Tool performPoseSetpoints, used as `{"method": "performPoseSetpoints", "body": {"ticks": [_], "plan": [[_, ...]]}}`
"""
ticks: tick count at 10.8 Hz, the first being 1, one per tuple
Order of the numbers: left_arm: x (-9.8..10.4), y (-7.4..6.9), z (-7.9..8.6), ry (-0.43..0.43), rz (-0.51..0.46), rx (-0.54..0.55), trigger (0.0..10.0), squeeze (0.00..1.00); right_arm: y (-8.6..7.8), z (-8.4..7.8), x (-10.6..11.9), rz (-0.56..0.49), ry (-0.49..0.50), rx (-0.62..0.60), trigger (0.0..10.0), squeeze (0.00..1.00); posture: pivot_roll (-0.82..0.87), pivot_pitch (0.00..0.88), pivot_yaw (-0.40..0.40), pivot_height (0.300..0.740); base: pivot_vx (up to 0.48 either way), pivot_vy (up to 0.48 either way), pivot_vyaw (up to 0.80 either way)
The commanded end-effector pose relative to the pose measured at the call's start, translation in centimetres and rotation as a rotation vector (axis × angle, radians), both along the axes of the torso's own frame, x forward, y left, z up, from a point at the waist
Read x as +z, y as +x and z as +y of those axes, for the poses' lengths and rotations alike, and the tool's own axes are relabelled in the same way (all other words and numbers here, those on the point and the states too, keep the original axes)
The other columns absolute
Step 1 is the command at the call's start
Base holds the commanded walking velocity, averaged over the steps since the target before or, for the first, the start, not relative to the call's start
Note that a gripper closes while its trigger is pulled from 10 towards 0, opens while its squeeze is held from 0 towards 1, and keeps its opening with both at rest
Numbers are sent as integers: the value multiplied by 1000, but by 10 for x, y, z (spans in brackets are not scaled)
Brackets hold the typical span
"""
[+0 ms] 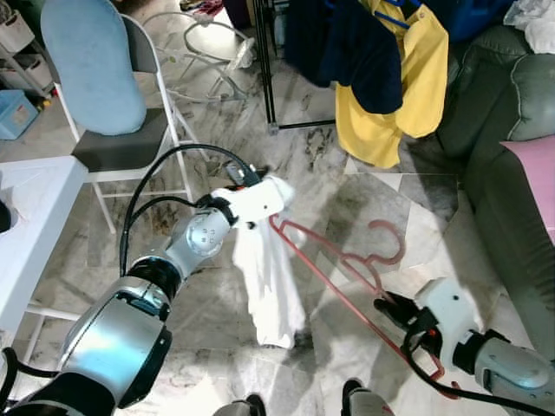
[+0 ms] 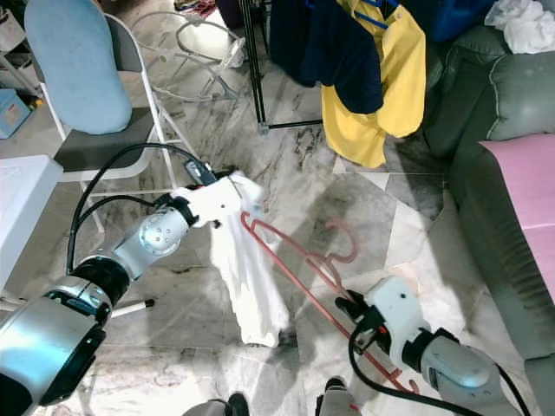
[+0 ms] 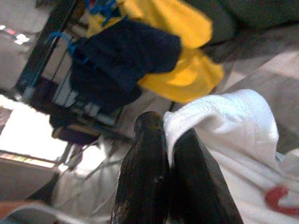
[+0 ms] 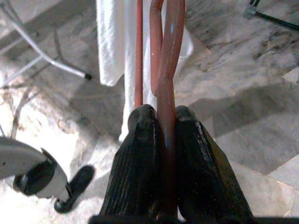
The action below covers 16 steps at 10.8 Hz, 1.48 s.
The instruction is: Hang hanger
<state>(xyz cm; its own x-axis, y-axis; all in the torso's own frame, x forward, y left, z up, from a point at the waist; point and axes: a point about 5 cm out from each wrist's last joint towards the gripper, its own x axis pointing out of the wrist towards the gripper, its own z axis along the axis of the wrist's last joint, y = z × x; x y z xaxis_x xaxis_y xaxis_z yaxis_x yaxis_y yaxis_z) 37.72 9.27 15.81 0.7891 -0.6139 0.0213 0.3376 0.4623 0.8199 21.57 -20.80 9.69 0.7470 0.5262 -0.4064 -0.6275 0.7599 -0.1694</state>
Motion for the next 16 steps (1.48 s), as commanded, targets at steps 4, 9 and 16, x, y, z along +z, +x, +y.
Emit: {"method": "performPoseSetpoints", "body": {"ticks": [4, 9, 16], "plan": [[1, 8, 31, 62, -27, 145, 10000, 0, -11, 3, -1, 47, 26, 40, 10000, 0, -218, 214, 184, 740, 0, 0, 0], [-13, 6, 39, 161, 41, 158, 10000, 0, 10, -21, 18, -112, -31, -84, 10000, 0, -216, 207, 177, 740, 0, 0, 0], [-5, 6, 31, 91, 49, 108, 10000, 0, 2, -14, 12, -63, 0, -30, 10000, 0, -215, 213, 190, 740, 0, 0, 0]]}}
